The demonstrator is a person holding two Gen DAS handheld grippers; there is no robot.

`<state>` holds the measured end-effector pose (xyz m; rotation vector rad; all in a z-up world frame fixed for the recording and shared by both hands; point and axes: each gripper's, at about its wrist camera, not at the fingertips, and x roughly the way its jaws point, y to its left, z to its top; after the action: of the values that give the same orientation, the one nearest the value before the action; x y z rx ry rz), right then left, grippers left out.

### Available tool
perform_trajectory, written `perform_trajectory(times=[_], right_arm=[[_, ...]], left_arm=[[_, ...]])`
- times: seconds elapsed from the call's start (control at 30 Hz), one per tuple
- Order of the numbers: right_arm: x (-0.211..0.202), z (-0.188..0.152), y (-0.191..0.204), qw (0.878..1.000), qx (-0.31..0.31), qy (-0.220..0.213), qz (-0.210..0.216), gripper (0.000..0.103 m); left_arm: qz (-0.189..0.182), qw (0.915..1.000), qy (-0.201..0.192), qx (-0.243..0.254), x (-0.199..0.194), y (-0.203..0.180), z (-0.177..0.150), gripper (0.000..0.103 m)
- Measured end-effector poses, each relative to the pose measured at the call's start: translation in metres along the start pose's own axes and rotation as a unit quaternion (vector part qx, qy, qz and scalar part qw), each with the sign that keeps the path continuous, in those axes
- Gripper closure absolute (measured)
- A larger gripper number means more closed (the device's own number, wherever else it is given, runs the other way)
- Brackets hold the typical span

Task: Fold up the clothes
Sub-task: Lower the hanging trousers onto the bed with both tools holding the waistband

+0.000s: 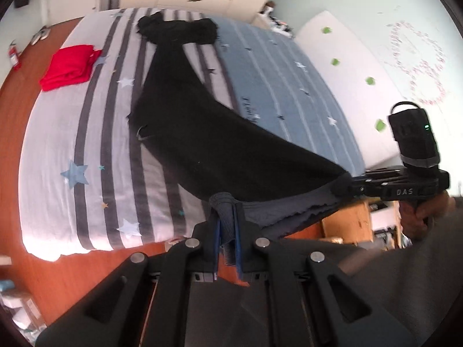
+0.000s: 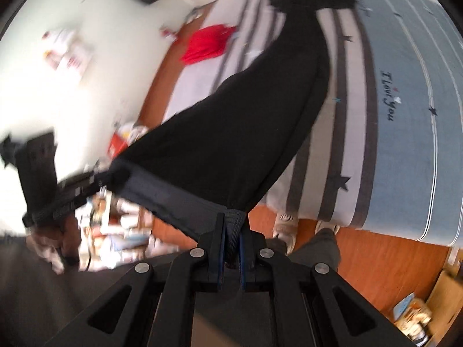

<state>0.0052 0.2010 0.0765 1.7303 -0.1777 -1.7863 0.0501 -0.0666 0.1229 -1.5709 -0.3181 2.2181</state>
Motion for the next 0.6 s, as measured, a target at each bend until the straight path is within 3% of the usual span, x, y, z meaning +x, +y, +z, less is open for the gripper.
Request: perform_trajectory(times=[0.2,0.33,0.6], right_arm=[[-0.013,-0.035,0.014,0.998,-0.001,0.055,0.027,0.097],[0.005,-0.021,0.006,0.999,0.008,0.025,0.018,0.097],[0.049,0.056,-0.046,0.994,0.052,-0.082,-0.049,0.097]], left_arm=[[-0.014,0.9990,0.040,-0.013,-0.012,-0.005,-0.026,0.097],[0.008,0.9994,0.025,-0.023,0.011,0.013,-0.013,0.097],[0.048,0.9970,-0.033,-0.051,0.086,0.047,0.035,0.097]])
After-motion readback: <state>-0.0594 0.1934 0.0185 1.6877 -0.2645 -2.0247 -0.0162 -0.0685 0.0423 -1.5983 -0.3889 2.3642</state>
